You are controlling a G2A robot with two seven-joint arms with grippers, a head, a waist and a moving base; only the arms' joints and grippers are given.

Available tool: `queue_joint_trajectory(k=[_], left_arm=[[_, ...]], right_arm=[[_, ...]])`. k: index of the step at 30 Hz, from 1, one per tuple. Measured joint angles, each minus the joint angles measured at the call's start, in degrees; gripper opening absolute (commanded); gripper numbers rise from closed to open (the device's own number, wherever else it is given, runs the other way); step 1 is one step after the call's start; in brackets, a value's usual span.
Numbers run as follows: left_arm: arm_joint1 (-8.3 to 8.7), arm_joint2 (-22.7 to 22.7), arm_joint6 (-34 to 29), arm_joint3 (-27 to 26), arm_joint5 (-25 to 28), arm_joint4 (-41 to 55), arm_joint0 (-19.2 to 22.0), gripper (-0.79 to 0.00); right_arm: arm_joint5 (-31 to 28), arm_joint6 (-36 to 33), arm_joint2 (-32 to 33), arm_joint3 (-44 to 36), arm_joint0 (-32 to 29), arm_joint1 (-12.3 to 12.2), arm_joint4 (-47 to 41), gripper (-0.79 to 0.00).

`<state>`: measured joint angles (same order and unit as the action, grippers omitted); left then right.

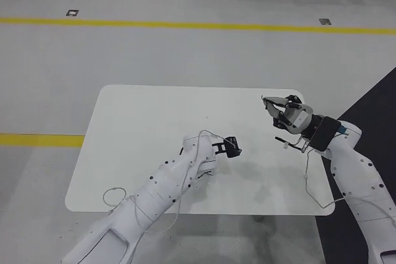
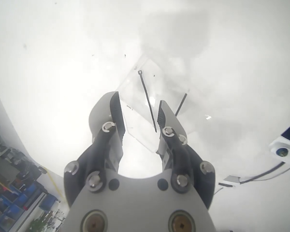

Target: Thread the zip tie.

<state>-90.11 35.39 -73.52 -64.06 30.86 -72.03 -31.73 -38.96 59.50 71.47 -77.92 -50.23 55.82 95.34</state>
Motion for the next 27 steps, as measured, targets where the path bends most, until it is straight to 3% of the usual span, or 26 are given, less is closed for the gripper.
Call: queue_joint_trajectory(k=[5, 9, 14, 17, 18, 20, 27], left_arm=[[3.06, -8.08, -4.24, -0.85, -4.27, 16.12, 6.62, -0.431], [5.14, -12.08, -4.79, -1.41, -4.87, 25.53, 9.52, -0.431], [6.48, -12.57, -3.42, -1.42, -3.97, 30.04, 10.88, -0.437], [6.94, -11.07, 0.68, -1.84, -5.32, 28.25, 10.17, -0.437], [7.13, -10.66, 2.29, -1.99, -5.86, 27.34, 9.79, -0.403], [7.58, -10.05, 5.55, -2.58, -6.85, 24.72, 8.83, 0.0], [8.14, -9.45, 7.56, -3.48, -6.86, 22.96, 7.3, 0.0]], right_arm=[[0.0, 0.0, 0.0, 0.0, 0.0, 0.0, 0.0, -0.785], [0.0, 0.0, 0.0, 0.0, 0.0, 0.0, 0.0, -0.785], [0.0, 0.0, 0.0, 0.0, 0.0, 0.0, 0.0, -0.785], [0.0, 0.0, 0.0, 0.0, 0.0, 0.0, 0.0, -0.785], [0.0, 0.0, 0.0, 0.0, 0.0, 0.0, 0.0, -0.785], [0.0, 0.0, 0.0, 0.0, 0.0, 0.0, 0.0, -0.785], [0.0, 0.0, 0.0, 0.0, 0.0, 0.0, 0.0, -0.785]])
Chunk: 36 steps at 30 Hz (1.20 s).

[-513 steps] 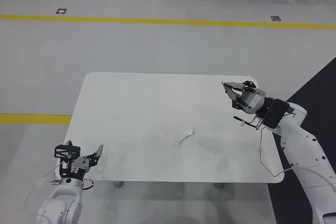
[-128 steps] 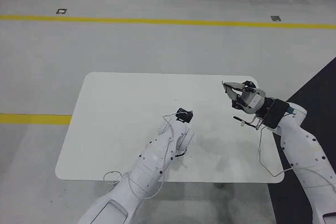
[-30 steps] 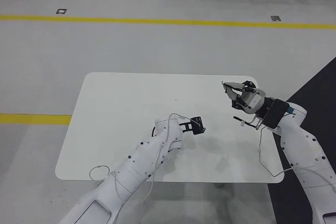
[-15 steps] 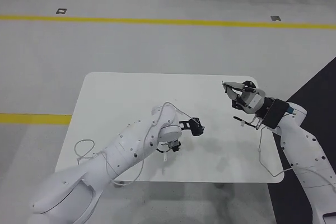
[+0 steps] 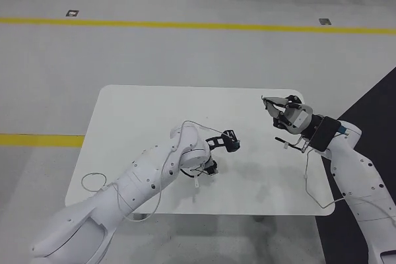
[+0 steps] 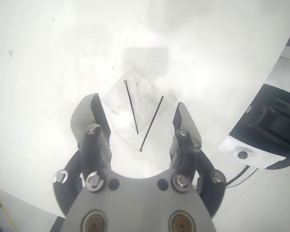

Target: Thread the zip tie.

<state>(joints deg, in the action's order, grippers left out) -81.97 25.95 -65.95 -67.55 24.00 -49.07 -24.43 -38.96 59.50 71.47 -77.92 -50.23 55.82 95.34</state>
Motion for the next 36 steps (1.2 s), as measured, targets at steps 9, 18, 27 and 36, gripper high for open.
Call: queue_joint_trajectory(k=[9, 18, 27, 36], left_arm=[[0.73, 2.79, 5.99, -1.92, -0.66, -0.11, -2.1, -0.52], [1.03, 5.5, 7.1, -0.35, -5.08, -0.5, -4.33, -0.597], [-0.54, 4.67, 5.1, 3.4, -6.26, 1.14, -3.64, -0.554], [-3.31, 2.58, 8.1, 11.17, -6.39, 1.72, -2.12, -0.557]], right_arm=[[0.0, 0.0, 0.0, 0.0, 0.0, 0.0, 0.0, -0.785], [0.0, 0.0, 0.0, 0.0, 0.0, 0.0, 0.0, -0.785], [0.0, 0.0, 0.0, 0.0, 0.0, 0.0, 0.0, -0.785], [0.0, 0.0, 0.0, 0.0, 0.0, 0.0, 0.0, -0.785]])
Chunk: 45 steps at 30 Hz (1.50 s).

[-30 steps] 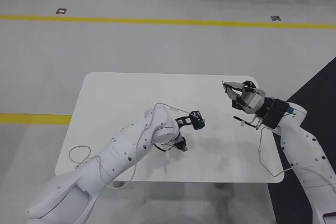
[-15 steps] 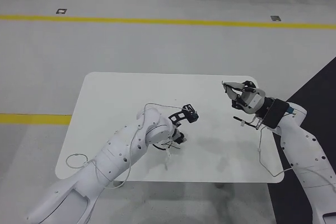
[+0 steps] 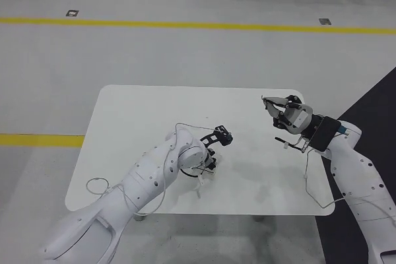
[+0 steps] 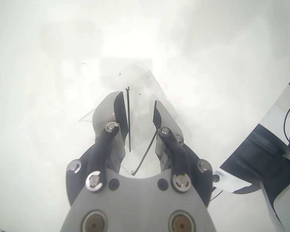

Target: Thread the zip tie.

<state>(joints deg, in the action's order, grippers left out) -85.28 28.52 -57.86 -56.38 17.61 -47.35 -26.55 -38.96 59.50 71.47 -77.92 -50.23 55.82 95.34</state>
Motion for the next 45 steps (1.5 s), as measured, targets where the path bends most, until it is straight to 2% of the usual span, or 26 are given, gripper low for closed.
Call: queue_joint_trajectory(k=[6, 16, 33, 42, 45], left_arm=[[-1.62, -0.85, 0.44, 3.28, -0.09, 0.11, 1.15, -0.517], [-4.09, -2.29, 0.77, 6.12, -3.48, -1.97, 1.95, -0.517], [-6.43, -1.87, 1.86, 10.02, -6.97, -4.47, 2.14, -0.539], [-7.44, -1.36, 1.3, 12.14, -7.24, -5.39, 2.45, -0.634], [-7.83, -1.32, 0.78, 12.83, -7.15, -5.55, 2.48, -0.643]], right_arm=[[0.0, 0.0, 0.0, 0.0, 0.0, 0.0, 0.0, -0.785], [0.0, 0.0, 0.0, 0.0, 0.0, 0.0, 0.0, -0.785], [0.0, 0.0, 0.0, 0.0, 0.0, 0.0, 0.0, -0.785], [0.0, 0.0, 0.0, 0.0, 0.0, 0.0, 0.0, -0.785], [0.0, 0.0, 0.0, 0.0, 0.0, 0.0, 0.0, -0.785]])
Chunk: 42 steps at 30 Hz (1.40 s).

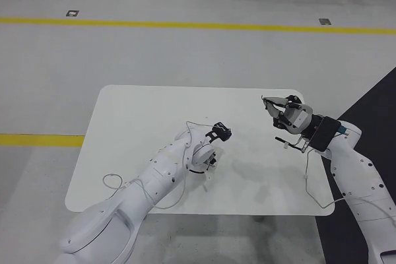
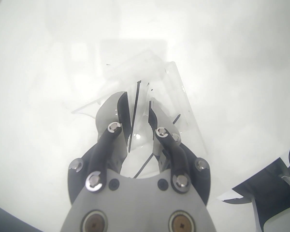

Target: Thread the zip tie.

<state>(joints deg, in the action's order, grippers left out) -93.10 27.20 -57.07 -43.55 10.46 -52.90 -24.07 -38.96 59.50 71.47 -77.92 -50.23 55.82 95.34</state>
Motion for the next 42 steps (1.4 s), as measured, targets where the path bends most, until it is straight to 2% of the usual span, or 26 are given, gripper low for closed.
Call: queue_joint_trajectory(k=[3, 5, 13, 19, 24, 28, 31, 35, 39, 42], left_arm=[[-0.42, -0.01, -0.43, 0.67, 0.24, -0.15, 0.05, -0.69], [-0.72, -0.03, -0.55, 0.93, 0.25, -0.33, 0.07, -0.785], [-1.38, 0.5, -1.13, 0.13, 0.19, -1.22, 0.36, -0.785], [-0.68, 2.2, -2.73, -4.19, 0.21, -1.9, -0.39, -0.785], [1.62, 5.8, -4.95, -11.6, 0.51, -2.97, -2.96, -0.785], [4.62, 10.67, -6.9, -19.98, -0.92, -6.76, -6.39, -0.785], [7.15, 15.57, -7.19, -27.82, -0.53, -9.47, -10.82, -0.785], [10.35, 22.85, -5.32, -39.64, 2.06, -12.19, -19.06, -0.785], [12.16, 27.98, -3.0, -47.19, 6.19, -11.66, -25.69, -0.785], [12.24, 28.21, -2.91, -47.46, 6.37, -11.66, -26.09, -0.785]], right_arm=[[0.0, 0.0, 0.0, 0.0, 0.0, 0.0, 0.0, -0.785], [0.0, 0.0, 0.0, 0.0, 0.0, 0.0, 0.0, -0.785], [0.0, 0.0, 0.0, 0.0, 0.0, 0.0, 0.0, -0.785], [0.0, 0.0, 0.0, 0.0, 0.0, 0.0, 0.0, -0.785], [0.0, 0.0, 0.0, 0.0, 0.0, 0.0, 0.0, -0.785], [0.0, 0.0, 0.0, 0.0, 0.0, 0.0, 0.0, -0.785], [0.0, 0.0, 0.0, 0.0, 0.0, 0.0, 0.0, -0.785], [0.0, 0.0, 0.0, 0.0, 0.0, 0.0, 0.0, -0.785], [0.0, 0.0, 0.0, 0.0, 0.0, 0.0, 0.0, -0.785], [0.0, 0.0, 0.0, 0.0, 0.0, 0.0, 0.0, -0.785]])
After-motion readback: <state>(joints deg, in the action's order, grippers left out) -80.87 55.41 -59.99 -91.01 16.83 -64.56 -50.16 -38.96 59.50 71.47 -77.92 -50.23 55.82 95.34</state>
